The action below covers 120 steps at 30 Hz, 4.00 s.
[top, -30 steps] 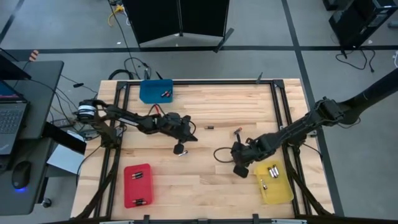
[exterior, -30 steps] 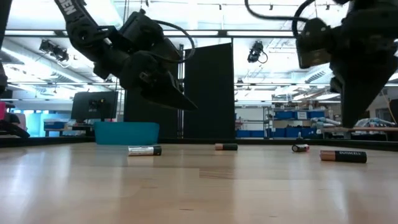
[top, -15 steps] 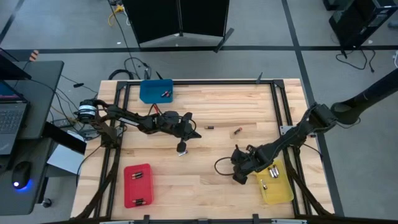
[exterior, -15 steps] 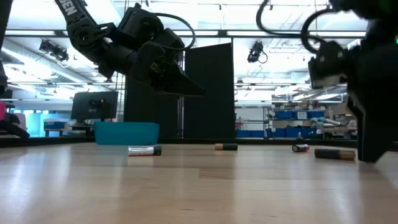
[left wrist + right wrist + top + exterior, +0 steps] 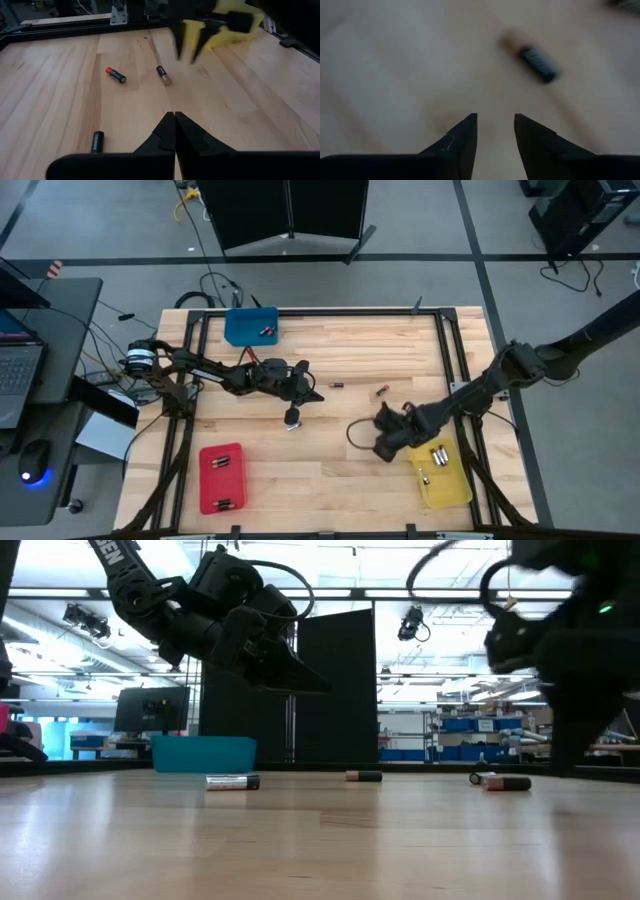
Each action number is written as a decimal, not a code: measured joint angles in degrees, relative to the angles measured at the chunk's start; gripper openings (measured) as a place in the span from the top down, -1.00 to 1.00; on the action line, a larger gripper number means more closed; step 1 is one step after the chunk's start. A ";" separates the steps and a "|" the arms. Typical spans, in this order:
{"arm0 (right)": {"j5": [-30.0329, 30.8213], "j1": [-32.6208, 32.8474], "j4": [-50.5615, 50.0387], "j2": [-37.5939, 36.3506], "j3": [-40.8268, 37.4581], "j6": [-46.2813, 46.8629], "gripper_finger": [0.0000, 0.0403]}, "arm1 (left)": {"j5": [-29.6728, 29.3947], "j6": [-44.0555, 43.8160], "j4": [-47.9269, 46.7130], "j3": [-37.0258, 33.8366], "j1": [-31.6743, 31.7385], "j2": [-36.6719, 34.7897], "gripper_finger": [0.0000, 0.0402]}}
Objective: Sort batteries
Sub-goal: Put the brown battery into the red bin
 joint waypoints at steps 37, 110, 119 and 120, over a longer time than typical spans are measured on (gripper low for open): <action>-5.05 -16.68 10.43 0.00 -6.11 -40.10 0.73 | -0.23 -1.47 -0.67 -0.02 -0.01 0.00 0.97; 15.34 -9.71 87.85 0.07 -9.90 -69.34 0.73 | 3.91 -7.09 33.00 -1.11 -4.59 0.00 0.44; 15.30 -9.67 88.04 0.07 -9.90 -69.17 0.73 | 3.72 -4.00 32.39 -1.09 -4.74 -0.07 0.74; 15.29 -9.67 88.04 0.07 -9.90 -69.17 0.73 | 3.72 -3.99 32.37 -1.09 -4.74 -0.07 0.74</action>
